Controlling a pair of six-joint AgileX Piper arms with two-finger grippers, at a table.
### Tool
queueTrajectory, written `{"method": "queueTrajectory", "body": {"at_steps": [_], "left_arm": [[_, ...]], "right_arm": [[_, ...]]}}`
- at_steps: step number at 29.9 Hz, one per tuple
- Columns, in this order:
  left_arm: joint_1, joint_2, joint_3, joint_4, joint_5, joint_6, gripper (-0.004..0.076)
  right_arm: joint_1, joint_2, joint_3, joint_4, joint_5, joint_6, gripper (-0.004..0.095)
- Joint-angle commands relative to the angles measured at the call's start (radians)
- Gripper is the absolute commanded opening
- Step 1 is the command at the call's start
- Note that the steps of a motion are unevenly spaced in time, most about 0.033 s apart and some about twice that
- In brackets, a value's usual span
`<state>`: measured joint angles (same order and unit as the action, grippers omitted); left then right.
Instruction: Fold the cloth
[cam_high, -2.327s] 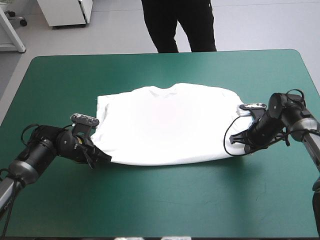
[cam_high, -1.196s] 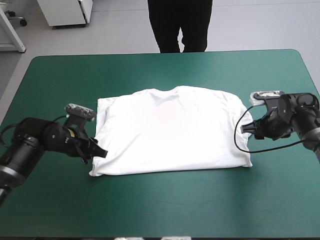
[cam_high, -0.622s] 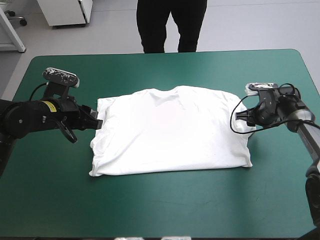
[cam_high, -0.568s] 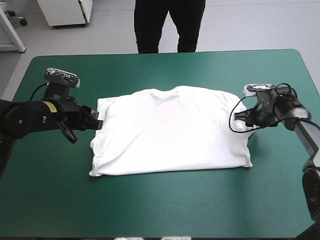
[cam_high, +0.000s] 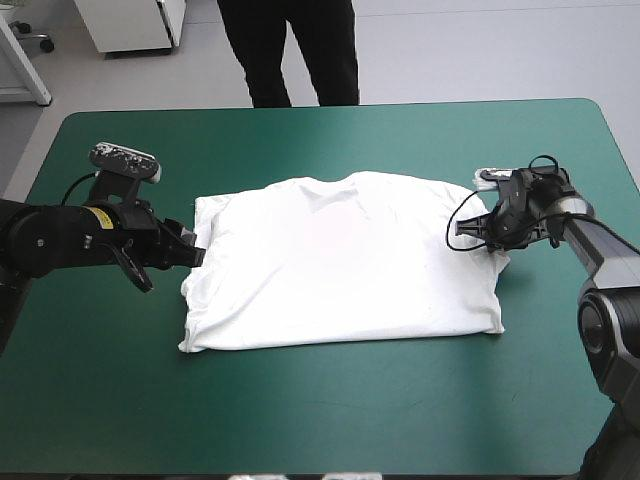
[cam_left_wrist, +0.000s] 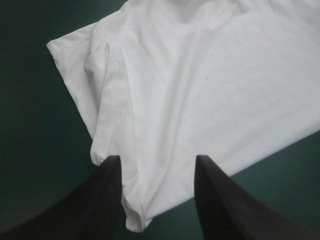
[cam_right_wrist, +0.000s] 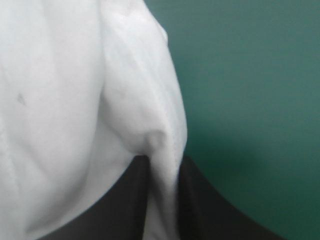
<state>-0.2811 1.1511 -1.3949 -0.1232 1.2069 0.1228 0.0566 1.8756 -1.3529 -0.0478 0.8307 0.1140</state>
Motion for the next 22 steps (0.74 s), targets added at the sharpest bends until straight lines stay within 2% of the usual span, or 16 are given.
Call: {"method": "queueTrajectory", "body": {"at_steps": [1, 7, 15, 22], "left_arm": [[-0.008, -0.017, -0.03, -0.02, -0.037, -0.004, 0.034], [-0.008, -0.017, -0.03, -0.02, -0.015, -0.004, 0.034], [-0.008, -0.017, -0.03, -0.02, -0.017, -0.002, 0.034], [-0.008, -0.017, -0.03, -0.02, -0.015, -0.002, 0.034]], "right_arm": [[-0.008, -0.004, -0.014, -0.058, -0.01, -0.001, -0.0009], [-0.006, -0.034, -0.114, -0.037, 0.065, -0.001, -0.0017], [0.011, -0.098, -0.219, 0.295, 0.176, -0.21, -0.0017], [0.121, -0.051, -0.218, 0.275, 0.151, -0.217, -0.0017]]}}
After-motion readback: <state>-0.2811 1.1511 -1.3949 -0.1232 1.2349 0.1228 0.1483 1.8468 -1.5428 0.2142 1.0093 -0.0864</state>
